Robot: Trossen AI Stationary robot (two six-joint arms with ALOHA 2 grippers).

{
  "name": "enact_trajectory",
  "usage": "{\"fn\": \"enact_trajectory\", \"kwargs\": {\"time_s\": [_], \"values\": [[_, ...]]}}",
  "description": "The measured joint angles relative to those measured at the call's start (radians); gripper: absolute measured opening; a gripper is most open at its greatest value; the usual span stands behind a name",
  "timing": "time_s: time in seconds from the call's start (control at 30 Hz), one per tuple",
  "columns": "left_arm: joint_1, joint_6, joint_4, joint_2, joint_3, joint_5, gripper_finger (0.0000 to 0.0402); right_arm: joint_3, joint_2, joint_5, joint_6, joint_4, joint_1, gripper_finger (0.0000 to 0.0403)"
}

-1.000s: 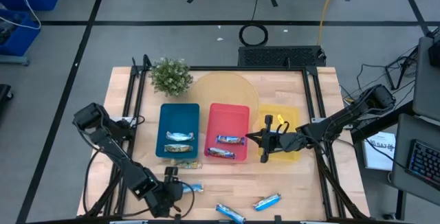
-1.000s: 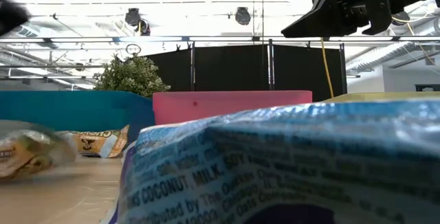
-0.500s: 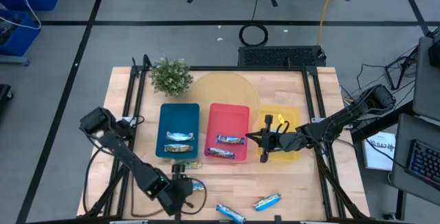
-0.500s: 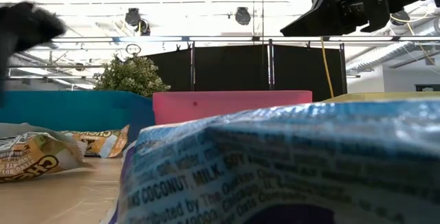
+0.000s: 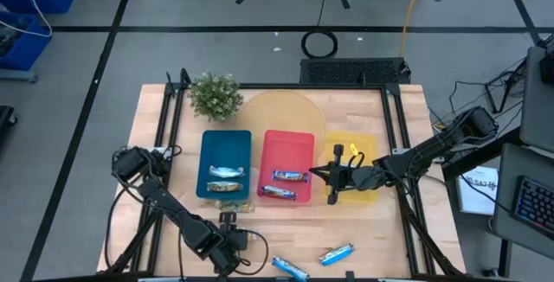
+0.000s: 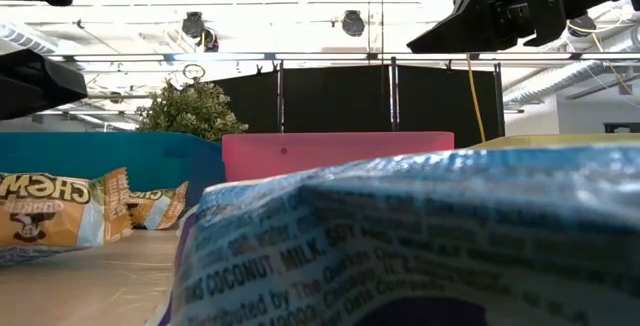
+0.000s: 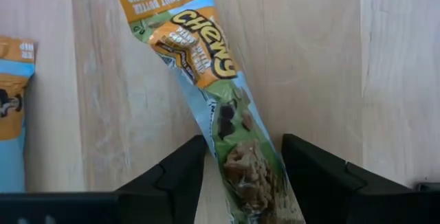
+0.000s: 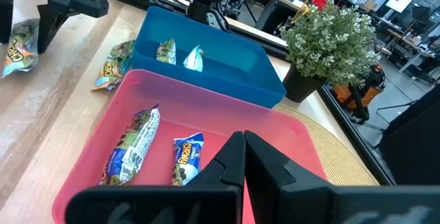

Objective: Pick and place Granola Bars by type
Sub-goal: Put the orange granola bar into the blue bin

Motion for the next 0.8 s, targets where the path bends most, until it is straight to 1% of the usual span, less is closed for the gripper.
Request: {"fn": "enact_trajectory", "kwargs": {"time_s": [0.07,0.13,0.27,0.37,0.47,0.53,0.6,0.67,0.73,0.8], "values": [[0.001,-0.007,-0.018,-0.008,0.000,0.004,0.0188,0.000,0.000,0.000,0.000,0.000,0.000,0.0000],[0.001,-0.021,-0.036,-0.019,-0.001,0.005,0.0166,0.000,0.000,0.000,0.000,0.001,0.000,0.0000],[0.015,-0.024,-0.055,-0.038,-0.004,0.032,0.0097,0.000,0.000,0.000,-0.001,0.000,0.000,0.0000],[0.020,0.013,-0.068,-0.058,-0.007,0.046,0.0046,0.000,0.000,0.000,0.000,0.001,0.000,0.0000],[0.018,0.048,-0.095,-0.101,-0.010,0.035,0.0039,0.000,0.000,0.000,0.000,0.000,0.000,0.0000],[0.019,0.051,-0.126,-0.155,-0.009,0.024,0.0034,0.000,0.000,0.000,0.000,0.001,0.000,0.0000],[0.020,0.054,-0.192,-0.226,-0.007,-0.026,0.0034,0.000,0.000,0.000,0.001,0.000,0.000,0.0000],[0.024,0.068,-0.290,-0.304,-0.007,-0.112,0.0045,0.000,0.000,0.000,0.000,0.001,0.000,0.0000],[0.029,0.077,-0.407,-0.381,-0.006,-0.227,0.0051,0.000,0.000,0.000,0.000,0.001,0.000,0.0000],[0.046,0.062,-0.542,-0.446,-0.009,-0.373,0.0047,0.000,0.000,0.000,0.000,0.002,0.000,0.0000]]}}
